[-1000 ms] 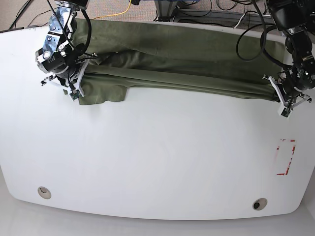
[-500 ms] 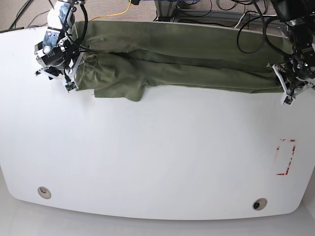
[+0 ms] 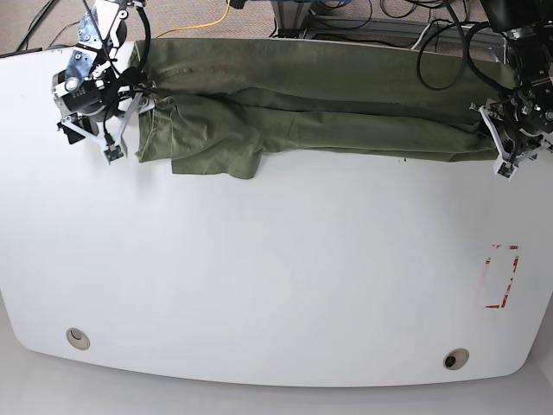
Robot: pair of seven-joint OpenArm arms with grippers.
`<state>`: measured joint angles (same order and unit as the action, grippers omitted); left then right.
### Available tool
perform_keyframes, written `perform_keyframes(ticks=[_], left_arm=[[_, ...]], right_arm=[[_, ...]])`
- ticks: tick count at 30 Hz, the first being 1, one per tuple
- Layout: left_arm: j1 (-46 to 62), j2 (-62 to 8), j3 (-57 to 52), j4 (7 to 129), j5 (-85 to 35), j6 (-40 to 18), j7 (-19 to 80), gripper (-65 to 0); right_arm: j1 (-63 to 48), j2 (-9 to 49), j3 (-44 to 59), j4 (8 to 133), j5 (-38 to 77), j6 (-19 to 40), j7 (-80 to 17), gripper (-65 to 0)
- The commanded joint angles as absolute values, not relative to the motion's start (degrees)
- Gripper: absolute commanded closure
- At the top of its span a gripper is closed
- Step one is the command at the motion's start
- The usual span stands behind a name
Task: Layout the t-shirt on the table in an organized manner, then fold the t-shirt properly
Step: 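Open both grippers and release the folded hem, then grasp the folded edge near the sleeve with the right gripper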
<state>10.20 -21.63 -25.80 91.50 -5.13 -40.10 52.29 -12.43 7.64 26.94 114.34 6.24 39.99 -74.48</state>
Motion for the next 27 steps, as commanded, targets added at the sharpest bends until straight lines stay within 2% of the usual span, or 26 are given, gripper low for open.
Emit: perform_keyframes(ticks=[1, 7, 13, 27], left_arm=[[9.63, -22.81, -26.15, 94.37, -5.58, -40.00, 51.82, -32.5], [7.34, -22.90, -25.36, 98.51, -5.67, -40.00, 56.66, -36.7], [5.67, -23.16, -25.36, 102.90, -5.67, -40.00, 59.30, -36.8], [2.51, -23.78, -25.63, 104.84, -5.76, -40.00, 59.12, -36.7]], right_arm=[[-10.42, 8.31, 27.82, 115.47, 10.68, 40.00, -73.63, -54.1], [-6.02, 8.13, 28.18, 114.33, 15.43, 40.00, -73.63, -54.1], [-0.40, 4.97, 28.18, 107.56, 15.34, 40.00, -73.63, -54.1], [2.68, 4.70, 27.82, 93.85, 15.52, 40.00, -69.23, -54.1]])
